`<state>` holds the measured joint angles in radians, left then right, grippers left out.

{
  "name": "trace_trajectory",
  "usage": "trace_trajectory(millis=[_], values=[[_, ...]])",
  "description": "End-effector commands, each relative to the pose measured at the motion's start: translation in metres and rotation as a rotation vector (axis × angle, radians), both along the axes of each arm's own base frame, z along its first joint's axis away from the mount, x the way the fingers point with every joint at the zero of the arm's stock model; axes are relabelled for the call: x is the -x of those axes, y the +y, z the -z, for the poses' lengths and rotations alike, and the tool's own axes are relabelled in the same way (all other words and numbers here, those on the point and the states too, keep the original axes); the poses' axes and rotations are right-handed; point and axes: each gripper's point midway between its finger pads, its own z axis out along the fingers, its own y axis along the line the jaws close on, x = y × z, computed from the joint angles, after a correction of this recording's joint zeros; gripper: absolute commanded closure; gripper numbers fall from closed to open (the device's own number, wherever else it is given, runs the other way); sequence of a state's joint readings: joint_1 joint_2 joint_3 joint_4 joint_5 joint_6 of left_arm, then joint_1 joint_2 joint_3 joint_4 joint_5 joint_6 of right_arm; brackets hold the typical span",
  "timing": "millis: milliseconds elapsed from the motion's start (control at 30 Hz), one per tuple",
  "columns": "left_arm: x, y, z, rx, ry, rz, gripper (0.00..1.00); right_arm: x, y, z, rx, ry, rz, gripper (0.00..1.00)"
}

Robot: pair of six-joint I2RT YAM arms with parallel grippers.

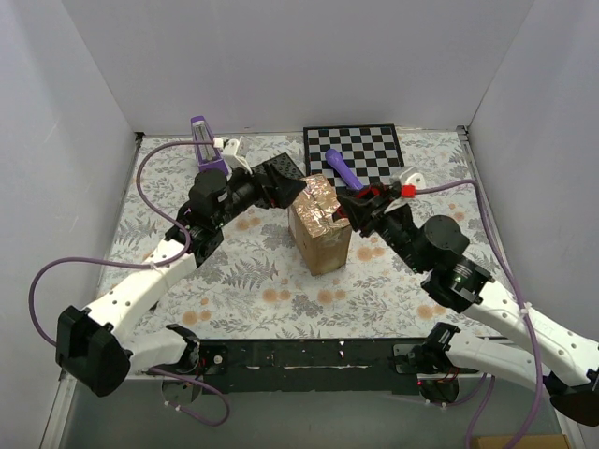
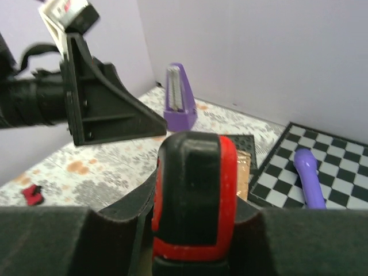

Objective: Unpack the express box
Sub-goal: Cut the express box at the center of the board.

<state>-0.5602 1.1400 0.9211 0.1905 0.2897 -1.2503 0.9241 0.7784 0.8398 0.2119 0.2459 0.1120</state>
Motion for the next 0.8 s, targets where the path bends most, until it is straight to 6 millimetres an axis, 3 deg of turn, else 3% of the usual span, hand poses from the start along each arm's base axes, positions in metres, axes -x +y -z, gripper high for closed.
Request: trace_trajectory(millis=[0,200,233,300,433,767], values=[[-0.048,0.044,0.021,-0.216,0.053,-0.292,0.02,-0.02,-0.006,-0.003,-0.006,-0.033,0.116,0.99],[-0.085,0.052,0.051,-0.33,0.095,-0.305,0.02,-0.02,-0.006,-0.005,-0.003,-0.052,0.112,0.99],[-0.09,0.052,0.048,-0.323,0.096,-0.298,0.02,-0.018,-0.008,-0.007,-0.006,-0.055,0.111,0.99],[-0.097,0.05,0.064,-0.323,0.137,-0.235,0.02,-0.015,-0.008,-0.009,-0.007,-0.061,0.098,0.99],[-0.095,0.038,0.073,-0.295,0.139,-0.097,0.08,-0.011,-0.015,-0.01,-0.012,-0.063,0.104,0.99],[-0.069,0.008,0.054,-0.178,0.038,0.129,0.09,-0.01,-0.006,0.0,-0.008,-0.046,0.069,0.99]])
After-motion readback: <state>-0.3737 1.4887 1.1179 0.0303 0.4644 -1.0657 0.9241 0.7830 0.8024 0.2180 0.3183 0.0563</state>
